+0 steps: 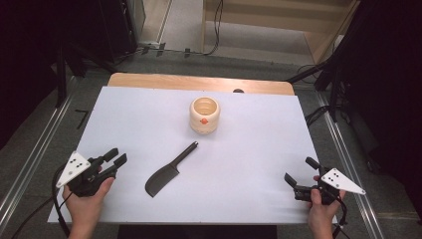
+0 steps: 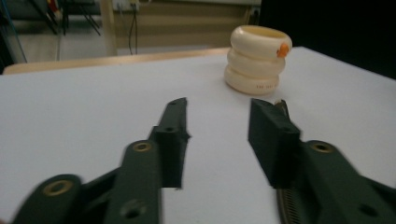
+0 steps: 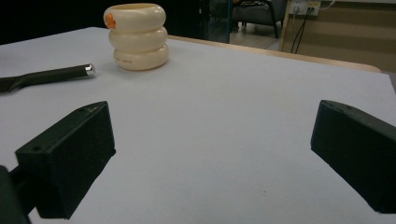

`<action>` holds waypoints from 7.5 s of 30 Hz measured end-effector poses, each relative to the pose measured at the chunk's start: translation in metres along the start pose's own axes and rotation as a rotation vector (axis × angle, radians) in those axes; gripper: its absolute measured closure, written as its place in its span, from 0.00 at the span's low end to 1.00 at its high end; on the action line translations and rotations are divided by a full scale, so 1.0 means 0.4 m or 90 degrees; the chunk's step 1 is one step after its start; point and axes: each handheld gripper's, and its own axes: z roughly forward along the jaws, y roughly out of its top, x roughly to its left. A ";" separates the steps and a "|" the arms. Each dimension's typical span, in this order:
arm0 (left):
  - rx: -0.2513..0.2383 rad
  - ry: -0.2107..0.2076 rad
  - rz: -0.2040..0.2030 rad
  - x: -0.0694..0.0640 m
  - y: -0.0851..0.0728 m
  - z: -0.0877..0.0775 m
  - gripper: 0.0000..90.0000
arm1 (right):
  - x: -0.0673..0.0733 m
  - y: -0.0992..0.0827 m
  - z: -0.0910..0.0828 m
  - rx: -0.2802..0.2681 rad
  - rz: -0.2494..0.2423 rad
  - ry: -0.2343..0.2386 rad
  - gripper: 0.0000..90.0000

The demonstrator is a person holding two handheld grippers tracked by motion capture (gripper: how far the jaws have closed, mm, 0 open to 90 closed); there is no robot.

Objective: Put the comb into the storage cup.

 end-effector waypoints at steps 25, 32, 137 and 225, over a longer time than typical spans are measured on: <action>0.127 -0.106 -0.022 -0.081 0.095 0.241 1.00 | -0.001 -0.002 -0.001 -0.002 -0.002 0.006 0.00; 0.151 -0.096 -0.014 -0.098 0.108 0.298 1.00 | -0.001 -0.002 -0.002 0.000 -0.001 0.005 0.00; 0.250 -0.189 0.014 -0.173 0.050 0.338 0.74 | 0.009 0.001 0.008 0.017 -0.024 0.003 0.00; -0.031 -0.018 0.023 0.031 -0.073 0.003 0.02 | 0.338 0.234 0.384 0.282 -0.214 0.252 0.00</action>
